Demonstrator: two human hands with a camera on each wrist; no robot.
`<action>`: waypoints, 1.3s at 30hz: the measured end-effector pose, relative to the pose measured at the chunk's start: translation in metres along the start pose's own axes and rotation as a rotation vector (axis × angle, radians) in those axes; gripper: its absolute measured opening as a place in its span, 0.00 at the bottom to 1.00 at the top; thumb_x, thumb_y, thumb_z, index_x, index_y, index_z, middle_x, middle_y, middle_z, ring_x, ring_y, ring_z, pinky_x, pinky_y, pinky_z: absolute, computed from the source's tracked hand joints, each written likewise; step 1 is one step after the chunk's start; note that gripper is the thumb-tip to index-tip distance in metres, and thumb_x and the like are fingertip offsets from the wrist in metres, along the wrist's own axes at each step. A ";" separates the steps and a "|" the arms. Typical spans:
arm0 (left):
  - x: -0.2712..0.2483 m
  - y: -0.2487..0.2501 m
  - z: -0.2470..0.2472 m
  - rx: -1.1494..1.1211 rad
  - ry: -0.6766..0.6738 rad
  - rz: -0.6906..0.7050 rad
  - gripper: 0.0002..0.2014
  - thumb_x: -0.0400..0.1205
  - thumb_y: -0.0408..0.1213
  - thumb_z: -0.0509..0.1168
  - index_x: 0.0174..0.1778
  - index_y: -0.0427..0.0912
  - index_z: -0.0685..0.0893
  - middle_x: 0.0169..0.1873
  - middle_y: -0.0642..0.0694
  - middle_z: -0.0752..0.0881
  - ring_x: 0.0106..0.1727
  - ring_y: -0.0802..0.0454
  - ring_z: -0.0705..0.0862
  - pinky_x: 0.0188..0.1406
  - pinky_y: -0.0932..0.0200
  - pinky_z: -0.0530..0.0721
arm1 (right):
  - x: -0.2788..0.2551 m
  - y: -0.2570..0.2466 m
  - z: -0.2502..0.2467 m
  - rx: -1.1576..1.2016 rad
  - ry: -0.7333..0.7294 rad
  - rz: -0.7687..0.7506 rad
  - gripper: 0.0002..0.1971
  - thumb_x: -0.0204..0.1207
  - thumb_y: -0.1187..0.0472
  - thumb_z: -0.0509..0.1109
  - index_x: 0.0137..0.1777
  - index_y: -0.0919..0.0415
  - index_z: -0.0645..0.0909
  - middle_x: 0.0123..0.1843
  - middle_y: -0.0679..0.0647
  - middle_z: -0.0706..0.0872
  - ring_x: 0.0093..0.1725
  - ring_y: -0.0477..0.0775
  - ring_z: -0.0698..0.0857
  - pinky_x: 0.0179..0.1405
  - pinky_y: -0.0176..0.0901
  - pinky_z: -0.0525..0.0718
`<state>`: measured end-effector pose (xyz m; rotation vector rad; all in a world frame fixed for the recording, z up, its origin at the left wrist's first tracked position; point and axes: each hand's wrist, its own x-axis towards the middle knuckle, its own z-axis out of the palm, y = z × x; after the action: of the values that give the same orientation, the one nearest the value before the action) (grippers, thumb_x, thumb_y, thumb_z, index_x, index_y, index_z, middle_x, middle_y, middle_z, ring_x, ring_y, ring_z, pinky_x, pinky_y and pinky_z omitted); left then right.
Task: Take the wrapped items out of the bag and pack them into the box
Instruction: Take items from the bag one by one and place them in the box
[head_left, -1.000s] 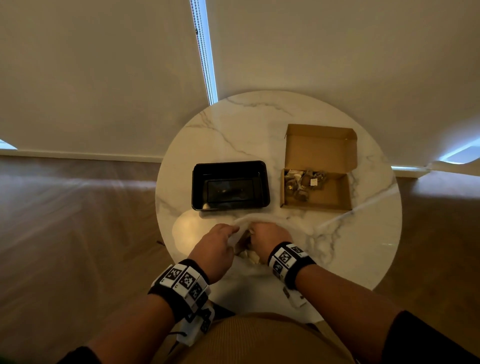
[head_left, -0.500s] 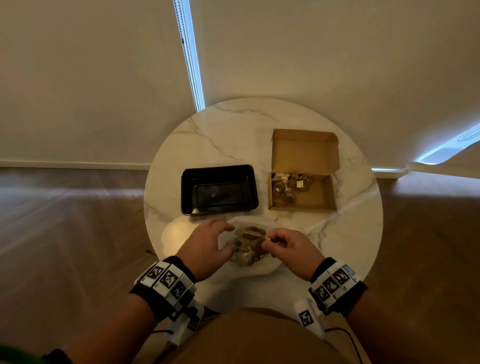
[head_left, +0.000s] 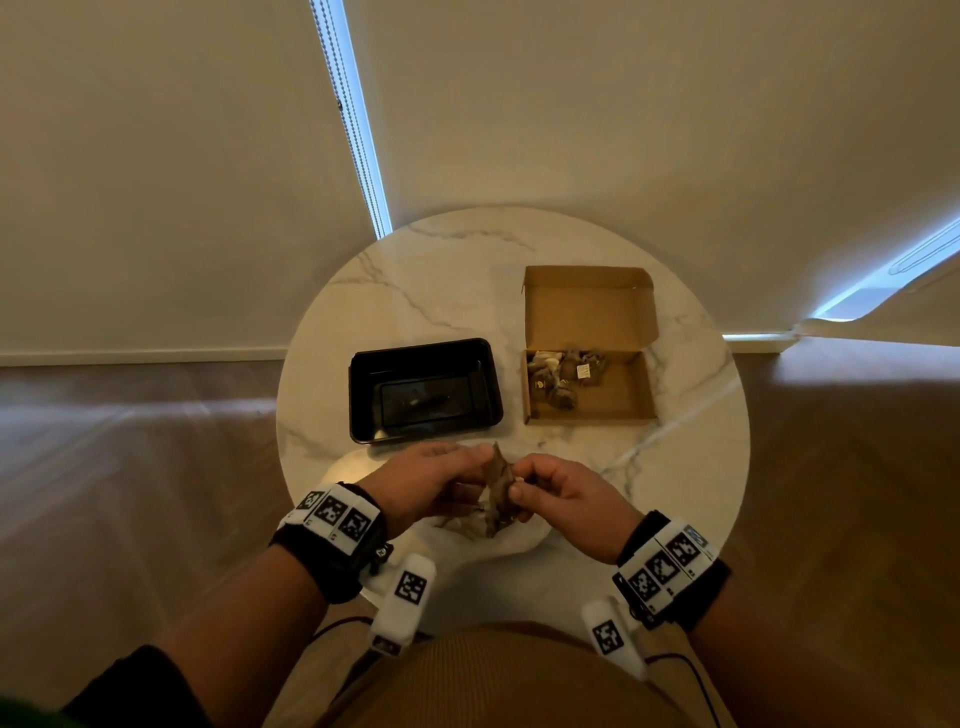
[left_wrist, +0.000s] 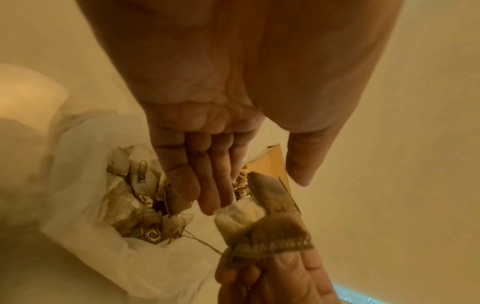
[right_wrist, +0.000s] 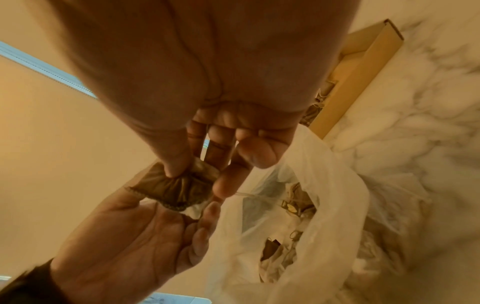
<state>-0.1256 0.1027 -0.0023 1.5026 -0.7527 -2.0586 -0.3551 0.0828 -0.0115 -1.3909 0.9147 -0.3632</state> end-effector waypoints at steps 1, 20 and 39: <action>0.000 0.000 0.000 -0.020 -0.014 -0.010 0.17 0.85 0.47 0.70 0.62 0.38 0.89 0.55 0.38 0.92 0.53 0.45 0.89 0.59 0.50 0.86 | 0.000 -0.001 0.001 0.000 -0.007 -0.001 0.07 0.86 0.68 0.68 0.55 0.58 0.86 0.47 0.50 0.91 0.46 0.45 0.88 0.50 0.40 0.86; -0.019 0.021 -0.006 -0.279 0.235 0.191 0.01 0.87 0.31 0.67 0.53 0.40 0.83 0.51 0.33 0.93 0.50 0.39 0.93 0.47 0.51 0.92 | 0.005 0.020 -0.003 -0.003 0.235 0.144 0.03 0.83 0.65 0.73 0.54 0.63 0.86 0.40 0.61 0.90 0.35 0.47 0.86 0.29 0.35 0.80; -0.020 0.021 0.006 0.055 0.262 0.339 0.24 0.83 0.22 0.70 0.71 0.47 0.79 0.55 0.35 0.90 0.53 0.38 0.93 0.56 0.41 0.92 | 0.021 -0.027 0.014 -0.009 0.043 0.025 0.11 0.85 0.59 0.71 0.66 0.55 0.84 0.48 0.52 0.92 0.43 0.49 0.91 0.40 0.39 0.87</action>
<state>-0.1242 0.1009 0.0272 1.5163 -0.8944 -1.5705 -0.3243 0.0721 0.0063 -1.3829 0.9688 -0.3719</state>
